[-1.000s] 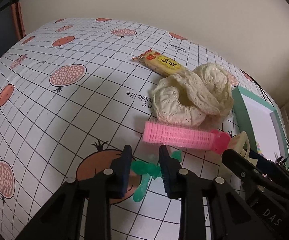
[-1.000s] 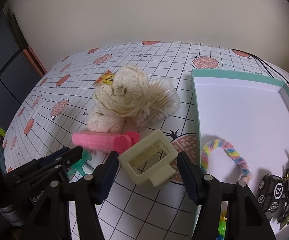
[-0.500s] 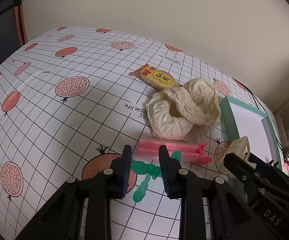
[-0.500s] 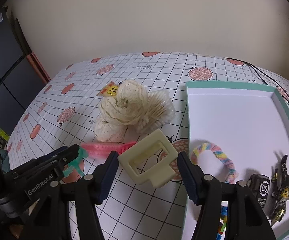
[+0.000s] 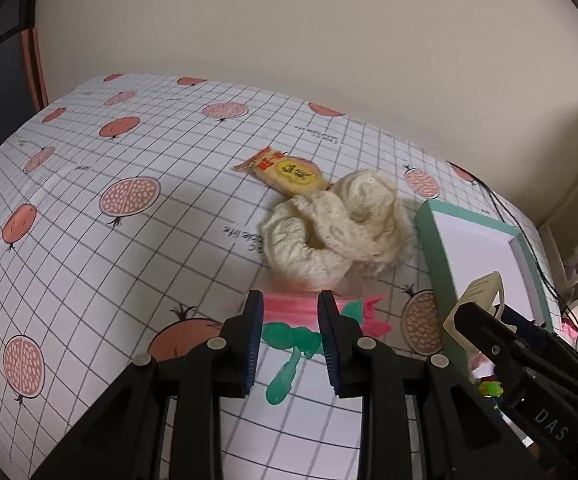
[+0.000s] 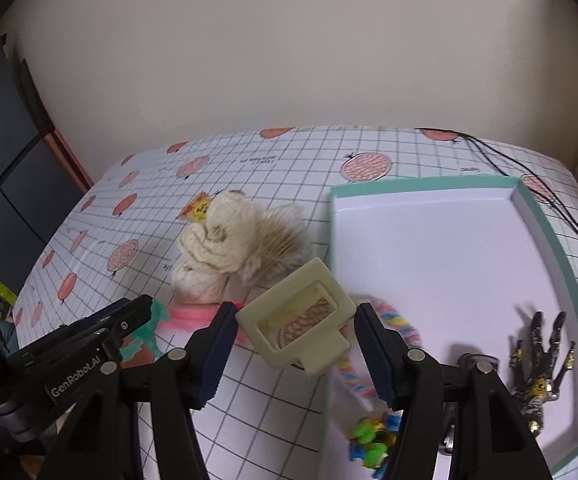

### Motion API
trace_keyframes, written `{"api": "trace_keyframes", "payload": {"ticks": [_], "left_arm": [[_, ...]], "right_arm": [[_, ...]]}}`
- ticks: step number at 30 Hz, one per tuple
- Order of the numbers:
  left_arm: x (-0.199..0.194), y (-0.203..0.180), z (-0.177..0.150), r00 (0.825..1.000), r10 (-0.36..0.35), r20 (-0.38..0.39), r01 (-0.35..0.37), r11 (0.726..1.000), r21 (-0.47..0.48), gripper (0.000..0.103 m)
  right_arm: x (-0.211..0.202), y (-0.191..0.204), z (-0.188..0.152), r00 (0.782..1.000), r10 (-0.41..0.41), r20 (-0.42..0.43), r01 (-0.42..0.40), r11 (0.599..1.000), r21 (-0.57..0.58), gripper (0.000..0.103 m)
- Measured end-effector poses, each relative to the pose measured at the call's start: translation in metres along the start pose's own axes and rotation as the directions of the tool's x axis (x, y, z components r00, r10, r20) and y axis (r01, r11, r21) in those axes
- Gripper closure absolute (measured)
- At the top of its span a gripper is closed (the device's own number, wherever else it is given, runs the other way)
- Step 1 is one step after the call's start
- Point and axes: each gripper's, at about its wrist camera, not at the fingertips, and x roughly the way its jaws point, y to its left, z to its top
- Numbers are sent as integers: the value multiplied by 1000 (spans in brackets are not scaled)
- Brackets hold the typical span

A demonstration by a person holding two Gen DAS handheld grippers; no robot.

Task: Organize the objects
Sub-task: 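Carry the green piece and cream clip into the tray and open both tools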

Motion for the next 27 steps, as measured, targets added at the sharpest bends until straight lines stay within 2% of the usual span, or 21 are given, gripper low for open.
{"api": "trace_keyframes", "payload": {"ticks": [9, 15, 27], "left_arm": [[-5, -48, -2, 996, -89, 16, 88, 995, 55, 74], [-1, -88, -10, 994, -113, 9, 111, 983, 145, 74], [22, -126, -18, 982, -185, -45, 189, 972, 140, 74]], "right_arm": [[-17, -40, 0, 998, -55, 23, 53, 996, 68, 40], [-26, -71, -3, 995, -98, 21, 95, 989, 112, 40], [-36, -116, -13, 986, -164, 2, 162, 974, 158, 40]]}}
